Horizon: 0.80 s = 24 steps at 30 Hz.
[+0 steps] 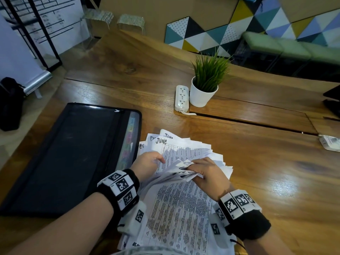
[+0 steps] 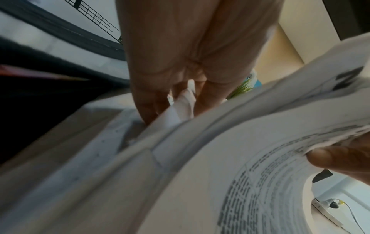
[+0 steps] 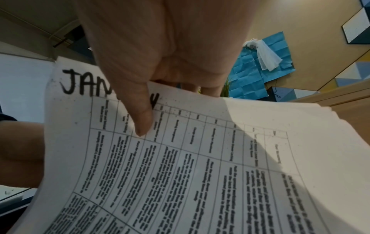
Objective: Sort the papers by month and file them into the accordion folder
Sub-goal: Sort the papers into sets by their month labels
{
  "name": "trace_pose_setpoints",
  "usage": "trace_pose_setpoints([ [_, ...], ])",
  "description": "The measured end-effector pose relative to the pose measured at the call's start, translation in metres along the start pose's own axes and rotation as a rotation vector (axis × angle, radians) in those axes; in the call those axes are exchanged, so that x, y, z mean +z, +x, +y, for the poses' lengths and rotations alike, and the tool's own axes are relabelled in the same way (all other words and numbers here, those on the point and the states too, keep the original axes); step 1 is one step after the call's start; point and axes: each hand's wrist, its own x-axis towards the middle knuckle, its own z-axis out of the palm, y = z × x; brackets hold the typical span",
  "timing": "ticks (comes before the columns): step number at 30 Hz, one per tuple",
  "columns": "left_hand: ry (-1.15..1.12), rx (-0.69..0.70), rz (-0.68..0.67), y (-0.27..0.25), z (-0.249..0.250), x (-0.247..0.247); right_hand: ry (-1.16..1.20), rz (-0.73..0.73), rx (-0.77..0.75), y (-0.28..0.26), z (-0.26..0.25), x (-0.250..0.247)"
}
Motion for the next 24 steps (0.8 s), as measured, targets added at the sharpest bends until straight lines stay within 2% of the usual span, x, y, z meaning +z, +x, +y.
trace_pose_setpoints([
  [3,0.03,0.032,-0.035,-0.007,0.0,-0.004,0.003,-0.003,0.0,0.001,0.001,-0.002],
  [7,-0.017,0.119,0.129,-0.002,-0.001,-0.028,-0.012,-0.016,-0.019,0.009,0.001,-0.005],
  [11,-0.132,0.093,0.277,0.003,-0.004,-0.063,-0.051,-0.042,-0.036,0.022,0.002,-0.006],
  [14,-0.191,0.125,0.402,-0.002,0.0,-0.093,-0.073,-0.083,-0.042,0.041,0.004,-0.007],
  [20,-0.013,0.295,0.575,-0.02,0.029,-0.162,-0.225,-0.16,0.043,0.082,0.004,-0.008],
  [22,0.08,0.315,0.625,-0.025,0.038,-0.184,-0.264,-0.147,0.07,0.086,0.003,-0.007],
  [24,0.071,0.344,0.667,-0.031,0.047,-0.204,-0.262,-0.09,0.086,0.082,0.002,-0.01],
])
